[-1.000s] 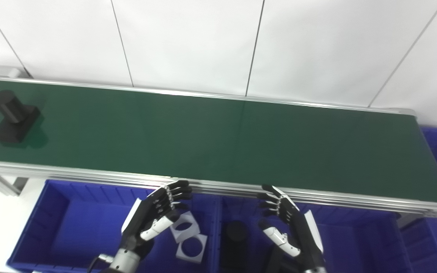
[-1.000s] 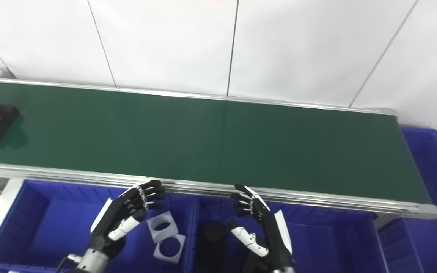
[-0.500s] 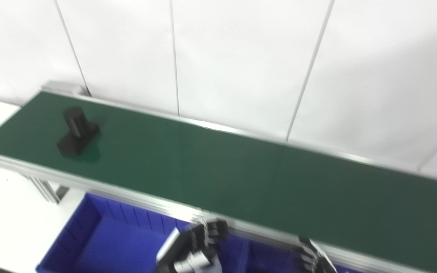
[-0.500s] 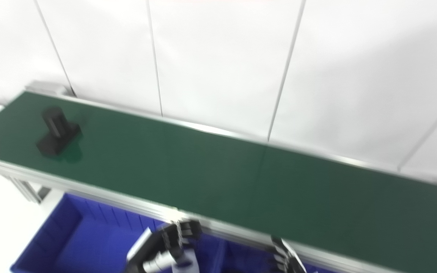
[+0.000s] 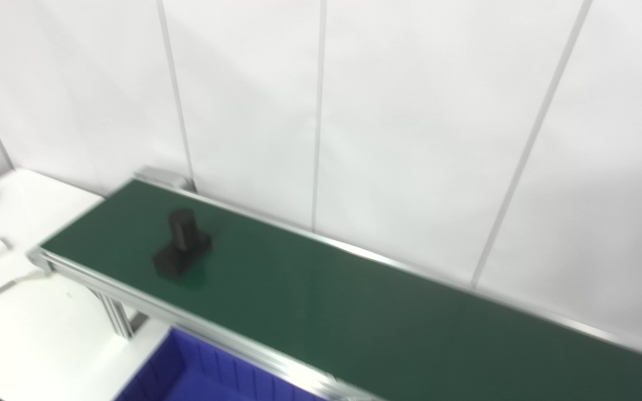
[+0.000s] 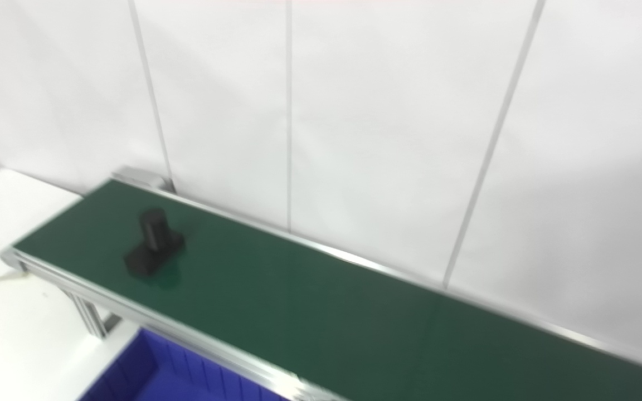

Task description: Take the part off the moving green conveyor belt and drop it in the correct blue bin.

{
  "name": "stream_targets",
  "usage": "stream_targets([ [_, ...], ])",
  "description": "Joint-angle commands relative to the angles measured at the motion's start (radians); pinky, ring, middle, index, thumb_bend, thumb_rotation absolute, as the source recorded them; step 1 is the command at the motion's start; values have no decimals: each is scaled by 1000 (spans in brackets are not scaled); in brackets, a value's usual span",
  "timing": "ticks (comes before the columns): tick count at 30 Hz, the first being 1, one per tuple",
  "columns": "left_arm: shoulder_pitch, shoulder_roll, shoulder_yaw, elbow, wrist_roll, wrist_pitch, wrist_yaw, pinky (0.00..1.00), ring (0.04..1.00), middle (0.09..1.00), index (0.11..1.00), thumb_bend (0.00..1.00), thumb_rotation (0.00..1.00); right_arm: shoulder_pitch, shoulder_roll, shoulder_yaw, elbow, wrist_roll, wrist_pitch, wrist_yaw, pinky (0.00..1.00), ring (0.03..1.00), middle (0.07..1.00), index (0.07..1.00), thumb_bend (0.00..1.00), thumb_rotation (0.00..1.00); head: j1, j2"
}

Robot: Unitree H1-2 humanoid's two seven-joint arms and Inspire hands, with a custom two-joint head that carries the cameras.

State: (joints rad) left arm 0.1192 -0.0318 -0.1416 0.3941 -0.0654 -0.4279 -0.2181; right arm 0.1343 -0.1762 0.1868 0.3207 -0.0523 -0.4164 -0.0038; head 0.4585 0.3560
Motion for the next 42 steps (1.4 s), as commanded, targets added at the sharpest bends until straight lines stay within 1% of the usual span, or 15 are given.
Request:
stream_targets([
  [1, -30, -19, -4, 3, 12, -41, 3, 605, 683, 718, 726, 845, 426, -22, -6, -11, -5, 16, -54, 14, 619, 706, 771, 861, 520, 659, 2, -1],
  [2, -35, -22, -3, 11, 16, -41, 4, 599, 679, 716, 725, 844, 422, -25, -8, -14, -3, 15, -54, 15, 622, 709, 774, 868, 524, 667, 17, -9],
  [7, -55, -37, 1, 39, 25, -42, 8, 587, 673, 715, 724, 837, 404, -34, -15, -29, 5, 25, -54, 33, 633, 718, 781, 881, 520, 668, 45, -19],
  [10, -63, -45, 7, 53, 16, -42, 2, 588, 669, 715, 724, 825, 376, -38, -13, -41, 10, 38, -54, 51, 645, 724, 787, 888, 496, 640, 49, -21],
  [12, -67, -50, 10, 57, 19, -42, 5, 580, 662, 710, 719, 828, 376, -39, -13, -50, 11, 45, -54, 63, 648, 729, 794, 895, 486, 627, 53, -21],
  [16, -74, -56, 12, 66, 21, -42, 4, 579, 661, 709, 718, 825, 367, -40, -15, -62, 9, 42, -54, 74, 646, 729, 797, 898, 487, 627, 59, -18],
  [23, -76, -62, 13, 65, 30, -42, 13, 581, 657, 704, 714, 808, 334, -36, -28, -69, -13, 25, -54, 71, 631, 710, 789, 898, 494, 626, 56, -15],
  [26, -74, -62, 12, 63, 32, -42, 16, 581, 657, 705, 715, 811, 335, -28, -35, -70, -46, 26, -54, 75, 628, 710, 788, 896, 488, 620, 53, -10],
  [28, -73, -64, 11, 60, 33, -42, 19, 575, 656, 704, 715, 816, 332, -23, -41, -71, -70, 27, -54, 78, 618, 701, 782, 892, 459, 590, 53, -7],
  [31, -72, -65, 7, 57, 42, -42, 28, 574, 654, 703, 716, 818, 337, -14, -57, -73, -112, 26, -54, 83, 605, 688, 774, 885, 439, 577, 54, -3],
  [34, -70, -66, 5, 53, 46, -42, 31, 586, 658, 704, 716, 825, 341, -8, -66, -80, -151, 36, -54, 96, 596, 682, 756, 857, 443, 571, 54, -2],
  [37, -68, -65, 3, 51, 50, -42, 35, 587, 658, 704, 714, 833, 346, 0, -76, -84, -218, 25, -54, 92, 560, 651, 735, 783, 445, 539, 53, 0],
  [38, -68, -64, 2, 51, 52, -42, 36, 587, 658, 704, 714, 833, 346, 2, -81, -86, -244, 18, -54, 90, 558, 650, 734, 780, 445, 539, 52, 0],
  [40, -68, -62, 1, 50, 54, -42, 37, 586, 655, 702, 714, 832, 353, 4, -85, -91, -289, 18, -53, 92, 554, 647, 727, 748, 468, 595, 49, 1],
  [42, -68, -61, 1, 51, 53, -42, 39, 585, 651, 699, 712, 837, 351, 4, -87, -98, -338, 20, -53, 93, 549, 654, 723, 723, 481, 604, 42, 2],
])
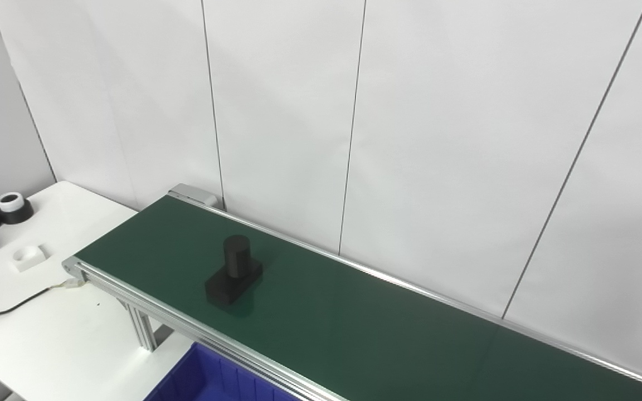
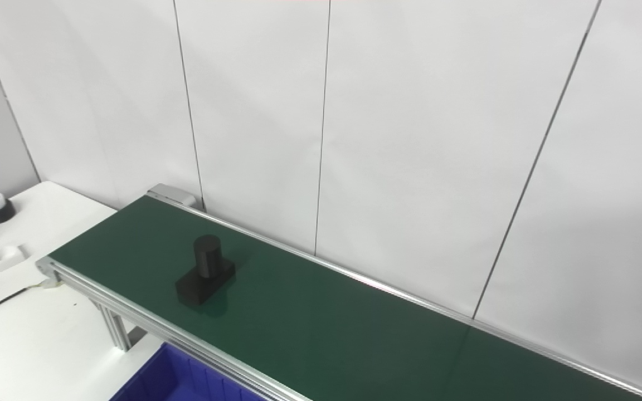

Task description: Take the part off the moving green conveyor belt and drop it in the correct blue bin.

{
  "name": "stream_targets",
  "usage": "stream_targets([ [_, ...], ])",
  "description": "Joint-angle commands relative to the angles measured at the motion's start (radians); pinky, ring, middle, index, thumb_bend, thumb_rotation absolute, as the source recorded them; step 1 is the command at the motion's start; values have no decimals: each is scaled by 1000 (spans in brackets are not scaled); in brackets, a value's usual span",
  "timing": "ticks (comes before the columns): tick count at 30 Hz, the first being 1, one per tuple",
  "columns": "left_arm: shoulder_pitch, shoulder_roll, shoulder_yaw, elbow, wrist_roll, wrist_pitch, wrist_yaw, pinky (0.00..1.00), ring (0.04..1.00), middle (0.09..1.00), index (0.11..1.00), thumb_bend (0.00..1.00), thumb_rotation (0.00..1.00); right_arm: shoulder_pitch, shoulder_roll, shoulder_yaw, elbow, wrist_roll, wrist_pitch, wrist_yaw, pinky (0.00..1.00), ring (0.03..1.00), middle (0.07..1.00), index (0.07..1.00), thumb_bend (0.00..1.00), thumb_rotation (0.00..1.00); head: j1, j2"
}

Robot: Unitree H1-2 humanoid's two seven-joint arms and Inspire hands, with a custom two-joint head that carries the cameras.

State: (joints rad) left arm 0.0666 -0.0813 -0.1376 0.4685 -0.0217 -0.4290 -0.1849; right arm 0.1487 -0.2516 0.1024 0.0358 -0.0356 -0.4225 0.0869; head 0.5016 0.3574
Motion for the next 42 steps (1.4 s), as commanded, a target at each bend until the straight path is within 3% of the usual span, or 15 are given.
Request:
stream_targets([
  [1, -16, -11, -4, -23, 6, -41, 4, 585, 653, 699, 713, 840, 352, -11, -13, -19, -86, 2, -47, 3, 547, 654, 720, 721, 485, 597, -6, 0],
  [6, -15, -9, -5, -25, 3, -41, 2, 579, 657, 703, 712, 841, 353, -29, -26, -47, -211, 3, -30, 16, 524, 644, 722, 724, 483, 578, -15, 0],
  [11, -15, -3, -4, -24, -3, -41, -6, 573, 657, 704, 715, 830, 347, -67, -44, -68, -359, -24, 113, 41, 515, 644, 720, 730, 513, 537, -39, 1],
  [15, -13, -3, -3, -26, -11, -40, -12, 573, 657, 705, 714, 851, 357, -112, -44, -63, -388, -25, 174, 62, 530, 657, 733, 758, 528, 523, -45, 1],
  [22, -16, 7, 0, -24, -8, -40, -19, 569, 651, 698, 715, 867, 385, -221, -2, -22, -325, -85, 213, 75, 619, 722, 773, 835, 477, 465, -66, 0],
  [26, -12, 14, 1, -30, 1, -40, -13, 569, 642, 692, 713, 878, 405, -270, 32, 13, -243, -131, 202, 74, 586, 713, 783, 840, 507, 588, -85, -2],
  [30, -7, 22, 6, -34, -11, -41, -22, 562, 631, 685, 712, 883, 401, -303, 66, 44, -192, -170, 231, 74, 647, 745, 802, 844, 505, 627, -108, -1],
  [42, 5, 52, 22, -49, -33, -41, -48, 568, 649, 700, 712, 911, 428, -408, 132, 115, -55, -236, 232, 84, 706, 804, 838, 868, 547, 463, -211, -1],
])
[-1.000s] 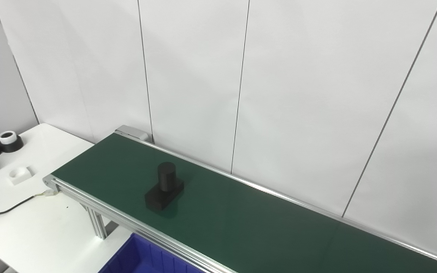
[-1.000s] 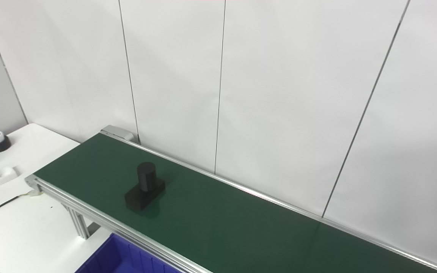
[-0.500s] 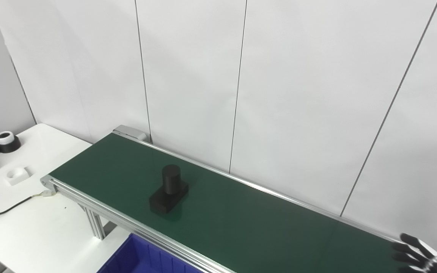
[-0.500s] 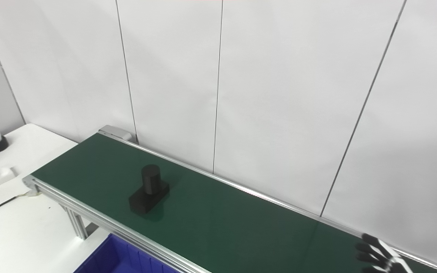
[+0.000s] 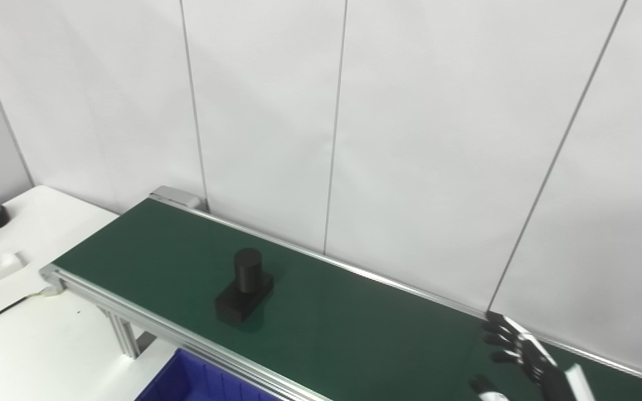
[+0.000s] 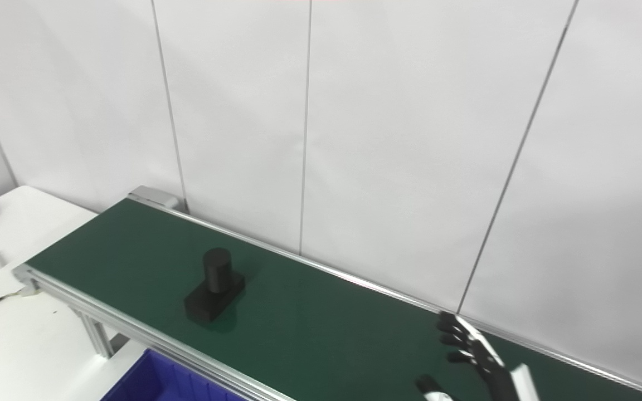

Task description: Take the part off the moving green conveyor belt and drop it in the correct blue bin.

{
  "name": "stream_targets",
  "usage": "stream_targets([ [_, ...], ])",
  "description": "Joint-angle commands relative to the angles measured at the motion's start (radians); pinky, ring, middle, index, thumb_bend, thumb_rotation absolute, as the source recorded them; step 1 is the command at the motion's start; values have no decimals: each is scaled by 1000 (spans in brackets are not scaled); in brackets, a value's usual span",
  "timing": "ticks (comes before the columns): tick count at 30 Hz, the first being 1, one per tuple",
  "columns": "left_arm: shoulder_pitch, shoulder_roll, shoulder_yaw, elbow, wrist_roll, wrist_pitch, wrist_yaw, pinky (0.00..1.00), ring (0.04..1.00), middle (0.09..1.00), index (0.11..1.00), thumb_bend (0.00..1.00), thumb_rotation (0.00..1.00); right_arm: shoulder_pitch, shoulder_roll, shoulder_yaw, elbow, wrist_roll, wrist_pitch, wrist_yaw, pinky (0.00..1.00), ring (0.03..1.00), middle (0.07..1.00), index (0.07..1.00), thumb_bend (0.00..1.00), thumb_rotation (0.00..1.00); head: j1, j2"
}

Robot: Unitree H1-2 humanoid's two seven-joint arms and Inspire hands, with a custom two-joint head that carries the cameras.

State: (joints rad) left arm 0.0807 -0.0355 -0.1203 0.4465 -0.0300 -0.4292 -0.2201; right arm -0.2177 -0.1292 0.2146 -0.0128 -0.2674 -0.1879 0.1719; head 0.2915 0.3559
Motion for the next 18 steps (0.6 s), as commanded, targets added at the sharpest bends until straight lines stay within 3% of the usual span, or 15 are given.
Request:
stream_targets([
  [1, -9, 9, 7, -27, -27, -40, -17, 569, 650, 701, 713, 913, 431, -47, 14, 8, 3, -11, -1, -3, 710, 806, 839, 868, 550, 461, -15, 1],
  [11, -8, 28, 30, -22, -50, -40, -46, 569, 664, 708, 714, 897, 446, -98, 76, 42, 120, -39, 5, -21, 769, 839, 851, 874, 616, 505, -71, 6],
  [18, -9, 39, 37, -23, -55, -40, -59, 565, 663, 707, 716, 916, 475, -124, 114, 46, 187, -46, -10, -43, 775, 844, 860, 880, 615, 481, -93, 13],
])
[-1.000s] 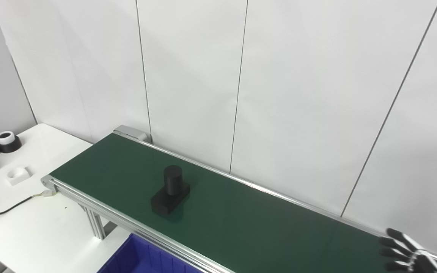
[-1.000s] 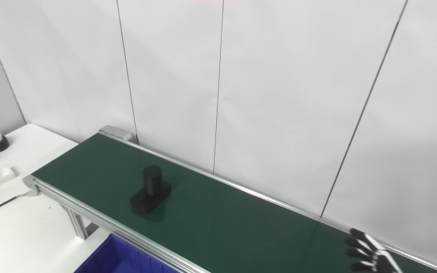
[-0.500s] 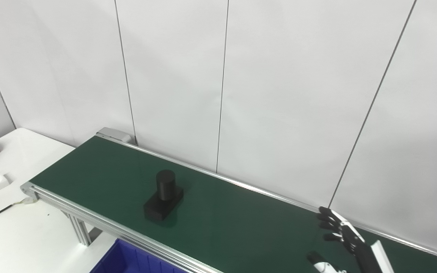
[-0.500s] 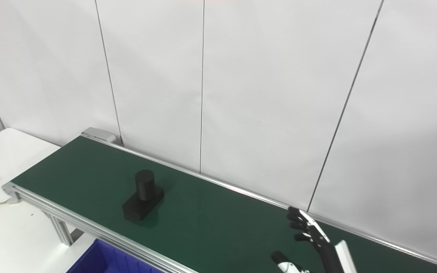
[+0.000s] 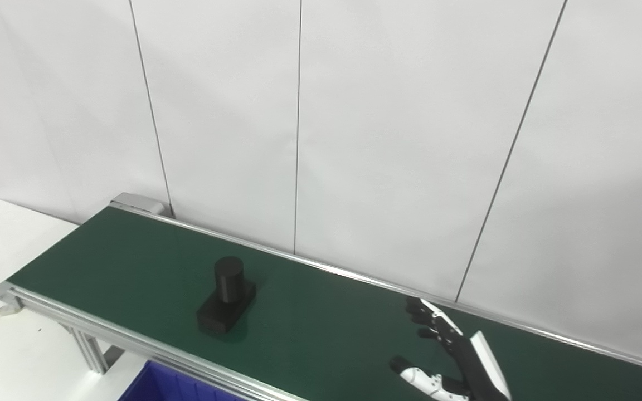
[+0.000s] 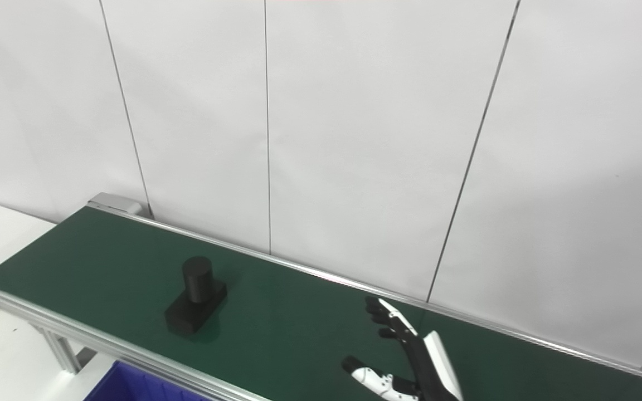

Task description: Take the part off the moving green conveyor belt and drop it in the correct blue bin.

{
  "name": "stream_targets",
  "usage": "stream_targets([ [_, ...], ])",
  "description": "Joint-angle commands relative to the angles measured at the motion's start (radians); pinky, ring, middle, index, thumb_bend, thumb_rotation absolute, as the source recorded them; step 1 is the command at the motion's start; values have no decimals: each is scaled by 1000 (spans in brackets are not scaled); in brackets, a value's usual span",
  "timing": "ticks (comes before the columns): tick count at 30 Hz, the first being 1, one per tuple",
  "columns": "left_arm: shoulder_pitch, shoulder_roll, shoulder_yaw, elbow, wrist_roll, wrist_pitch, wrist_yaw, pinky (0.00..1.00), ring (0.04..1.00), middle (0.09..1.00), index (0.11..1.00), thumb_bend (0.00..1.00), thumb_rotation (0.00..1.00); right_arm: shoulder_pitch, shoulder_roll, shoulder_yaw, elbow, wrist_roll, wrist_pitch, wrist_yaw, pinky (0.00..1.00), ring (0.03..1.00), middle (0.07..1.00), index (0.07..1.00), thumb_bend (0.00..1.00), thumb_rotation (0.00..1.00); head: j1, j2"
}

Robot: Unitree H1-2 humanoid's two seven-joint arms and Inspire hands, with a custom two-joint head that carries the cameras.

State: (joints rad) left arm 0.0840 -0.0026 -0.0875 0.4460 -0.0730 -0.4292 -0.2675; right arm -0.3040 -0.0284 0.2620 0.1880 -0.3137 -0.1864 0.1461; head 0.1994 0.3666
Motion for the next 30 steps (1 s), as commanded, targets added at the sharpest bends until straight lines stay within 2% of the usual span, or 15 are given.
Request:
stream_targets([
  [1, -12, 6, 4, -23, -13, -40, -12, 564, 662, 707, 716, 915, 476, -40, 15, -1, -8, 1, -12, -19, 774, 844, 860, 880, 615, 480, -1, 2],
  [5, -15, 7, 8, -22, -20, -40, -19, 553, 656, 704, 722, 927, 483, -72, 42, 2, 56, -14, -14, -42, 769, 844, 860, 886, 633, 420, -12, 7],
  [10, -19, 6, 11, -16, -21, -38, -19, 556, 659, 710, 726, 937, 486, -128, 71, 18, 166, -38, -48, -76, 777, 847, 858, 886, 637, 349, -10, 6],
  [18, -20, -2, 7, -12, -10, -39, -9, 565, 658, 710, 724, 939, 499, -216, 107, 47, 298, -67, -62, -119, 787, 850, 853, 887, 658, 363, 2, 3],
  [30, -24, -28, -17, -10, 17, -39, -1, 591, 673, 721, 735, 882, 473, -292, 124, 73, 401, -67, -63, -121, 784, 845, 850, 879, 707, 353, 49, -2],
])
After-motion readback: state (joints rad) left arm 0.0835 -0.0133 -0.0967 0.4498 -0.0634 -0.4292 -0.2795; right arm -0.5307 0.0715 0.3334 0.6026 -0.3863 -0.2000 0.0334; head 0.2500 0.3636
